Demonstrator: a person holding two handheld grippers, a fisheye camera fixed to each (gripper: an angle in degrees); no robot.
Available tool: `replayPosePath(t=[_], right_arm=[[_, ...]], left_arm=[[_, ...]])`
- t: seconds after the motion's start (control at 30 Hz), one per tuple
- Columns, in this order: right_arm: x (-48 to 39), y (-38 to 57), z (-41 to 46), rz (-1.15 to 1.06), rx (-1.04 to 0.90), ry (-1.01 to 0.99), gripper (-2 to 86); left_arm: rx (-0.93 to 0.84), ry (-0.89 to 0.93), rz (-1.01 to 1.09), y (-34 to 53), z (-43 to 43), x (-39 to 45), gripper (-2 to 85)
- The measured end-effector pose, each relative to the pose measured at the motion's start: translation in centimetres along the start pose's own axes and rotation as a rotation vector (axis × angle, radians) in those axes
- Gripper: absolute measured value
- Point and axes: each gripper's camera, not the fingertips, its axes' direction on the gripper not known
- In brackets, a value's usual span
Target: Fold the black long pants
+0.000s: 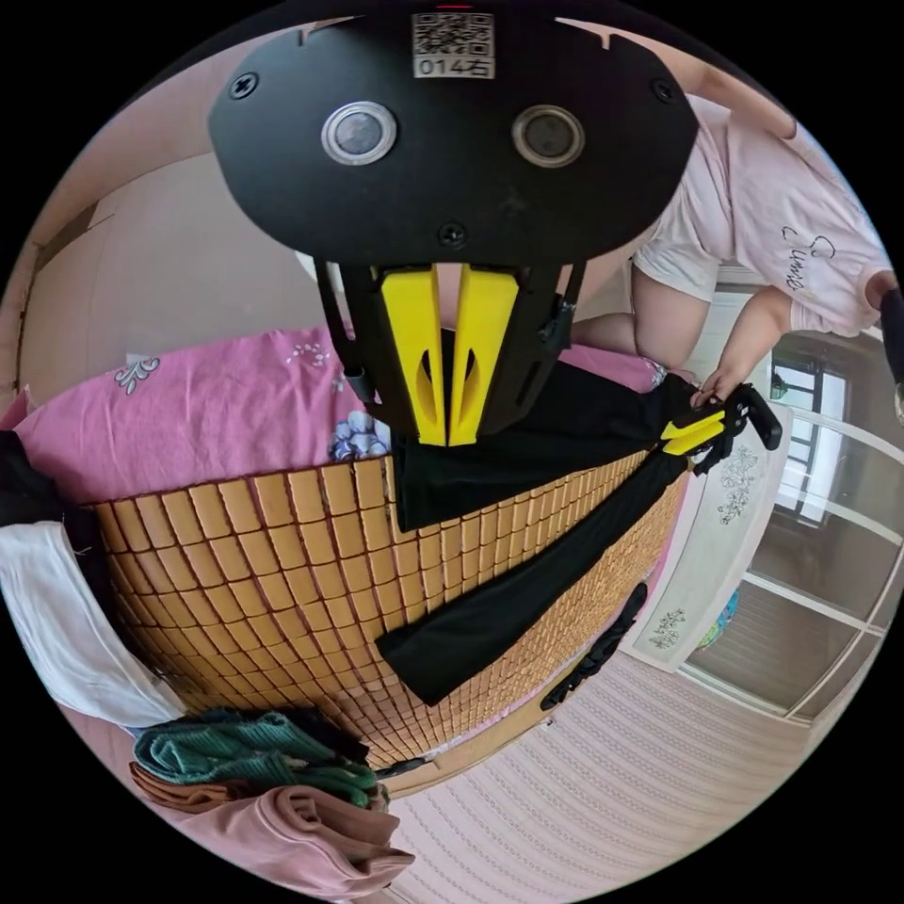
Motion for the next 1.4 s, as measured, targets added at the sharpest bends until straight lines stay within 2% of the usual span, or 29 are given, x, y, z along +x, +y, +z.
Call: replayPosePath(t=[0.13,0.43,0.6,0.73,0.9,0.97,1.07,1.23,1.4], right_arm=[[1.5,0.2,-2.5,-0.036,0.079,-0.068,0.1],[6.8,4.3,-3.3,0.086,0.105,0.087,2.3],[10.1,7.9,-2.1,0.215,0.143,0.039,7.3],[12.9,9.0,-0.9,0.213,0.205,-0.162,3.4],[15.2,10.0,-2.6,0.231,0.331,-0.226,0.7],[16.5,10.3,-3.3,0.233,0.352,-0.252,0.2],[17.9,10.6,-3.8,0.243,0.363,-0.242,0.1],[19.7,11.3,-3.9,0.26,0.39,-0.282,0.0],[20.9,12.0,-4.0,0.255,0.433,-0.34,0.3]], left_arm=[[0.039,0.055,0.158,-6.4,2.6,3.5,6.7],[-0.038,0.211,0.367,-18.7,12.2,11.6,7.8],[-0.187,0.11,0.413,-21.6,18.3,14.3,6.4],[-0.14,0.009,0.493,-22.7,18.0,14.4,0.3],[-0.107,-0.002,0.339,-26.2,17.8,10.2,-0.6],[-0.173,-0.011,0.186,-28.2,19.6,7.5,-0.3],[-0.233,-0.105,0.063,-29.7,21.3,5.7,0.2],[-0.204,0.071,0.138,-30.7,21.4,6.6,4.0],[-0.293,0.033,0.216,-31.1,24.1,7.9,6.3]])
